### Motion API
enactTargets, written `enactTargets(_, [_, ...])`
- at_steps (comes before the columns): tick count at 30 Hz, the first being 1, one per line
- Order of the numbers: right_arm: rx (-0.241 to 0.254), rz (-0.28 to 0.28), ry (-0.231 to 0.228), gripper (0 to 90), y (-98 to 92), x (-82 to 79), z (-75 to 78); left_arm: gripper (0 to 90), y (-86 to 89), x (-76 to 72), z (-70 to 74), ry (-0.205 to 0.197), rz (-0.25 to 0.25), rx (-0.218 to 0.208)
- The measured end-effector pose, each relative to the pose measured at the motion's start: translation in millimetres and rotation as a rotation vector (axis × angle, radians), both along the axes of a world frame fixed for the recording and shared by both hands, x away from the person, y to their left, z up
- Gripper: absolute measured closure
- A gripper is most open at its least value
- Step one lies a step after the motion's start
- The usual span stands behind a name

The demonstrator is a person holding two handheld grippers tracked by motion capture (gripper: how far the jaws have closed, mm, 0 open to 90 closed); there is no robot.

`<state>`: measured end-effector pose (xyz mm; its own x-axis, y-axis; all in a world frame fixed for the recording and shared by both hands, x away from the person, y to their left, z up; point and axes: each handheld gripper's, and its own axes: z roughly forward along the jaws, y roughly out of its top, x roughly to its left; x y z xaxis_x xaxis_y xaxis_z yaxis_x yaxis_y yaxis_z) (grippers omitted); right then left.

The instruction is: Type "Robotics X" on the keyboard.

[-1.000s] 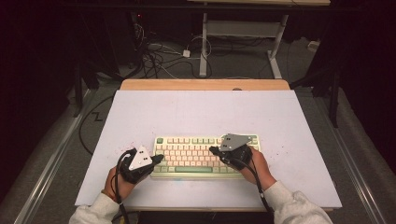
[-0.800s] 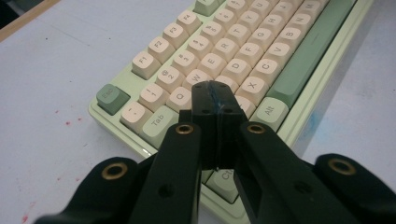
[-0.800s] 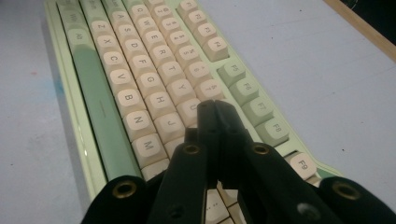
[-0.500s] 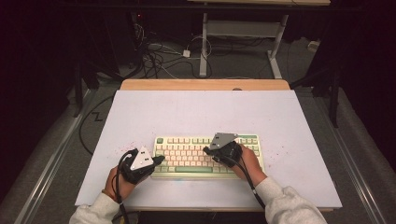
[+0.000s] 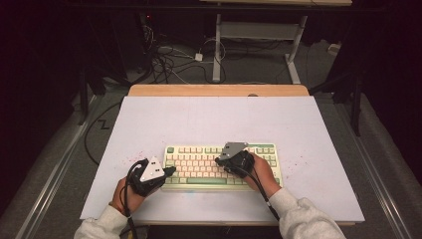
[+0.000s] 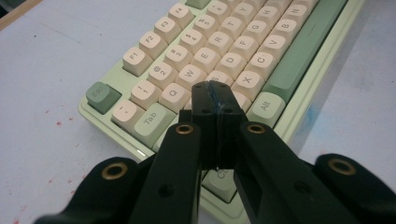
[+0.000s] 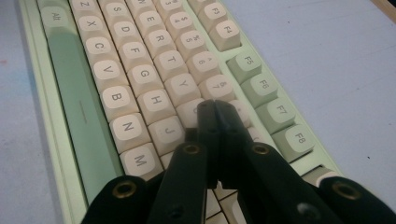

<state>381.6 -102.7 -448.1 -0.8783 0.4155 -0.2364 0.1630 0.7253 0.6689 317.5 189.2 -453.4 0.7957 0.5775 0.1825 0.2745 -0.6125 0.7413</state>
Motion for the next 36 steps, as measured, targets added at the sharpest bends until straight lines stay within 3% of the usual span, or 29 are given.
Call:
enactTargets(6, [-0.017, -0.003, 0.009, 89.7, 0.9, -0.5, -0.8, 87.8, -0.3, 0.0, -0.6, 0.002, -0.002, 0.004])
enactTargets(25, [0.118, -0.017, -0.040, 89.7, -21.8, -11.8, 17.9, 87.8, -0.4, 0.8, -0.6, 0.003, 0.001, 0.008])
enactTargets(36, [0.151, -0.030, -0.055, 89.8, -37.0, -18.3, 25.6, 87.8, -0.4, 1.3, -0.2, 0.003, 0.000, 0.007])
